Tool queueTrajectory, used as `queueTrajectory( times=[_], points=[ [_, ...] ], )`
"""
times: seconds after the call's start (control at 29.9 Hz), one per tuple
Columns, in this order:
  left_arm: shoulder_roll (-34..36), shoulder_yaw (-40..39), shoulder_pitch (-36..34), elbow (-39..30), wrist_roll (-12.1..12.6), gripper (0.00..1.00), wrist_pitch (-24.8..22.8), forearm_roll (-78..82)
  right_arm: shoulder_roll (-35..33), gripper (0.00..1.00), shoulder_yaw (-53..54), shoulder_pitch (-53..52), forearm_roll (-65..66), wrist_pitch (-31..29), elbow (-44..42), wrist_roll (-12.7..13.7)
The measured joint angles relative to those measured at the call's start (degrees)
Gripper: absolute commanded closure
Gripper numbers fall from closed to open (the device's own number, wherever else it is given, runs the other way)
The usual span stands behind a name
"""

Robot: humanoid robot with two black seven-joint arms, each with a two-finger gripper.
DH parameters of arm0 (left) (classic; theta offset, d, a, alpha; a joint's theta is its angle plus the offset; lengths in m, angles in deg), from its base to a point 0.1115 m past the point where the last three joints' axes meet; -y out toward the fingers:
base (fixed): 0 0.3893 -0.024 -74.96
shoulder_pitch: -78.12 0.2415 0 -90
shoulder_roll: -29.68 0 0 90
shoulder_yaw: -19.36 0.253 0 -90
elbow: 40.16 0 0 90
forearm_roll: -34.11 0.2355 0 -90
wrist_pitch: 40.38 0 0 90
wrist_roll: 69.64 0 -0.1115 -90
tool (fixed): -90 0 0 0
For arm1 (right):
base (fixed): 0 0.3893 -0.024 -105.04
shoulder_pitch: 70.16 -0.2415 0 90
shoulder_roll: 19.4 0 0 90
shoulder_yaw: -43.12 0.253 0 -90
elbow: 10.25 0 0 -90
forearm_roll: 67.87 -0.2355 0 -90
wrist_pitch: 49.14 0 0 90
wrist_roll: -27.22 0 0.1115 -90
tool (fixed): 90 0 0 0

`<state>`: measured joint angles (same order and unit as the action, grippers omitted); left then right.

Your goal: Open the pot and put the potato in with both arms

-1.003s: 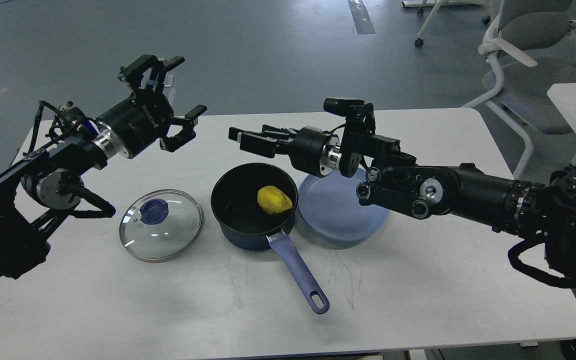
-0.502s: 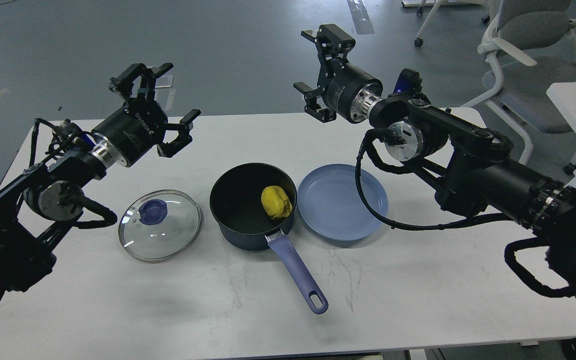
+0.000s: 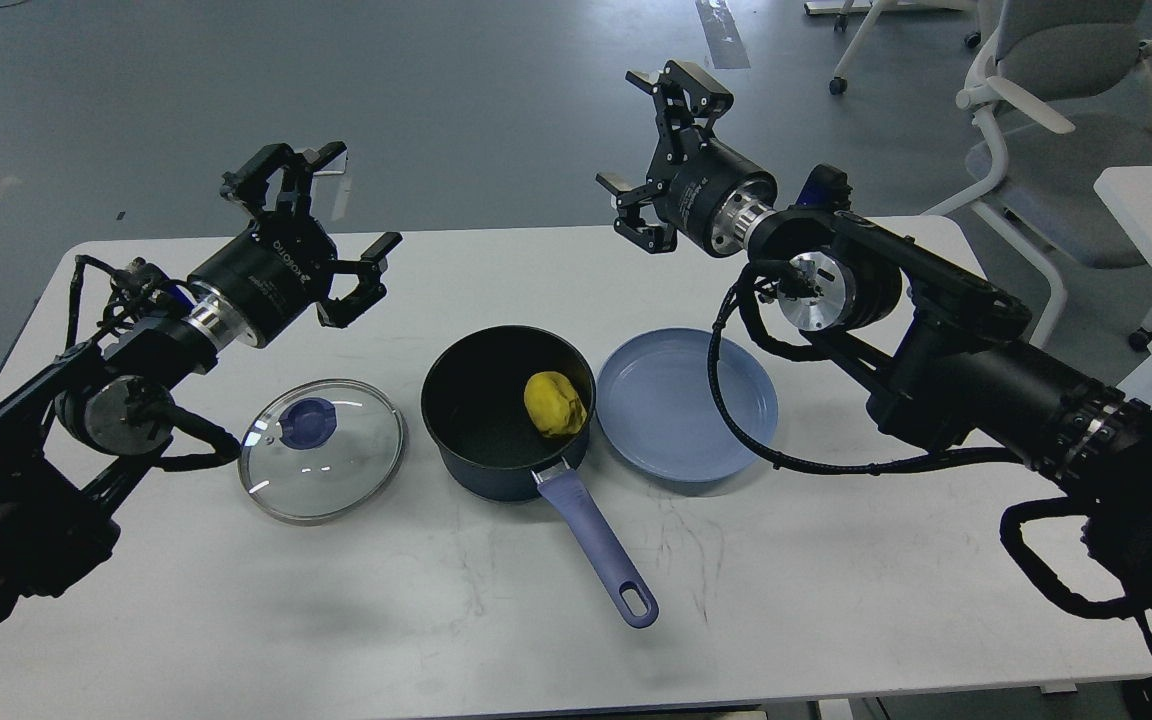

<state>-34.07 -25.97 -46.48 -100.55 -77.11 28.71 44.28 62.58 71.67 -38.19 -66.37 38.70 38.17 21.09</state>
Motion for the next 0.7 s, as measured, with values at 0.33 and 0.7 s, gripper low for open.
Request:
queueTrajectory(
  times=[0.33, 0.7],
  points=[
    [-0.15, 0.05, 1.20, 0.08, 0.05, 0.02, 0.00, 0.10, -0.23, 0.00, -0.78, 1.55, 0.37, -0.07, -0.04, -0.02],
    [-0.19, 0.19, 1.52, 0.01, 0.07, 0.02, 0.05, 0.10, 0.40, 0.00, -0.94, 1.57, 0.51, 2.50, 0.10, 0.01]
  ],
)
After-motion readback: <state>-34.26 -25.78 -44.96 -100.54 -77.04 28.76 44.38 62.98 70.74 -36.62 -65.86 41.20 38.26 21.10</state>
